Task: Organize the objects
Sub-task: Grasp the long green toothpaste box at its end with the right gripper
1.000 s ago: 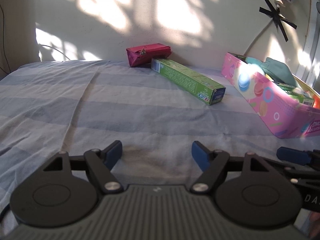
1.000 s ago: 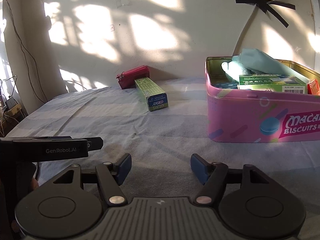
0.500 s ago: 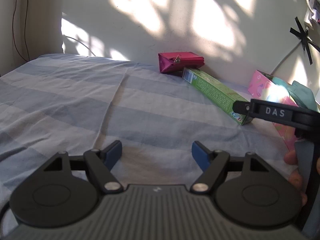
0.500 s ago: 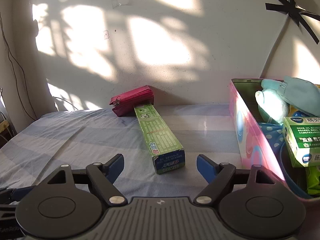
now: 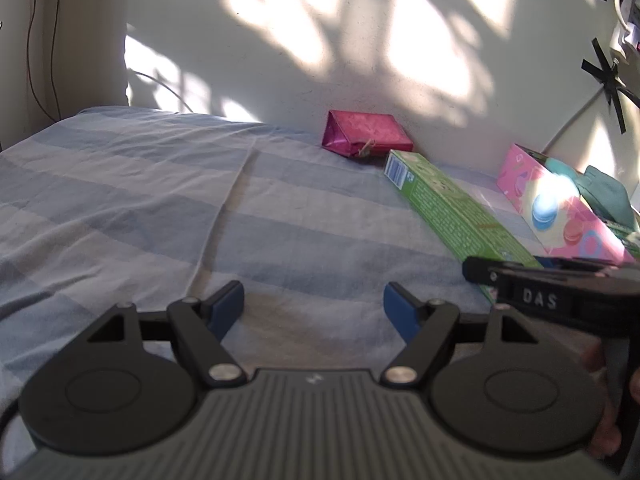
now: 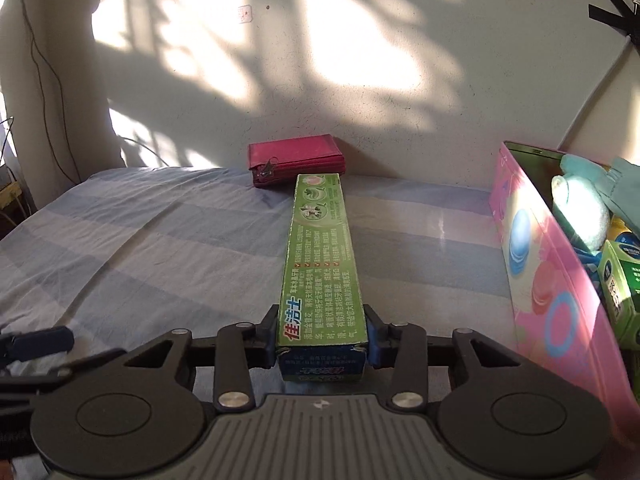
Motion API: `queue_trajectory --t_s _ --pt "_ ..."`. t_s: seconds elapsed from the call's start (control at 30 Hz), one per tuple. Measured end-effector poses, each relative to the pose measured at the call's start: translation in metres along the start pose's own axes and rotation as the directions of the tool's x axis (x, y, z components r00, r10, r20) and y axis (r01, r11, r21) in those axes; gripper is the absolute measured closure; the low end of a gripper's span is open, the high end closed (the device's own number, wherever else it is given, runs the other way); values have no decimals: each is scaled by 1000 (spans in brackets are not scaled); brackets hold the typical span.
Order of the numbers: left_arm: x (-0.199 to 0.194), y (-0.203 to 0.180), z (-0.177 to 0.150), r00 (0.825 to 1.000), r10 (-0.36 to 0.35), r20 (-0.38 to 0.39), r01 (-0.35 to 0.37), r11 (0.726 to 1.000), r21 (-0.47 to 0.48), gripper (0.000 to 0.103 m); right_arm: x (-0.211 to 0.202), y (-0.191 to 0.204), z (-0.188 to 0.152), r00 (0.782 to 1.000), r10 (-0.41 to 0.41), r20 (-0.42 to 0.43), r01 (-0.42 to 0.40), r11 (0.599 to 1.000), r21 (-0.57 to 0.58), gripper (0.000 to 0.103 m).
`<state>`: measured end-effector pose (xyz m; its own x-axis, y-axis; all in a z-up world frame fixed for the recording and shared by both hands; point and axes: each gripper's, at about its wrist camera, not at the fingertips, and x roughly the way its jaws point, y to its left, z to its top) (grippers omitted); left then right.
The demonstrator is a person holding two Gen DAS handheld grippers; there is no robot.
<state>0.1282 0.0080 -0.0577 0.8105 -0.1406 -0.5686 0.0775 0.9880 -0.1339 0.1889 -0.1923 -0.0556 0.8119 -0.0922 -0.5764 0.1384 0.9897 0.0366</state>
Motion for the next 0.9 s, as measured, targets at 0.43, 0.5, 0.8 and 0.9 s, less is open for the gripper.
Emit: queue_trajectory --t_s 0.43,0.5,0.8,0.9 --pt "-13 -10 -2 978 -202 45 201 979 29 19 -184 -64 -122 1000 -25 7 25 999 21 46" --pt "-13 -22 -3 964 -266 11 266 963 36 20 -196 -71 -129 999 -33 35 30 996 89 46" --pt "-27 -70 -12 938 -332 -100 343 929 139 30 -180 -38 -127 995 -89 49 88 996 6 43" --pt "-25 -63 -14 918 -375 -127 388 917 96 30 -175 -40 -128 994 -99 49 98 995 29 41"
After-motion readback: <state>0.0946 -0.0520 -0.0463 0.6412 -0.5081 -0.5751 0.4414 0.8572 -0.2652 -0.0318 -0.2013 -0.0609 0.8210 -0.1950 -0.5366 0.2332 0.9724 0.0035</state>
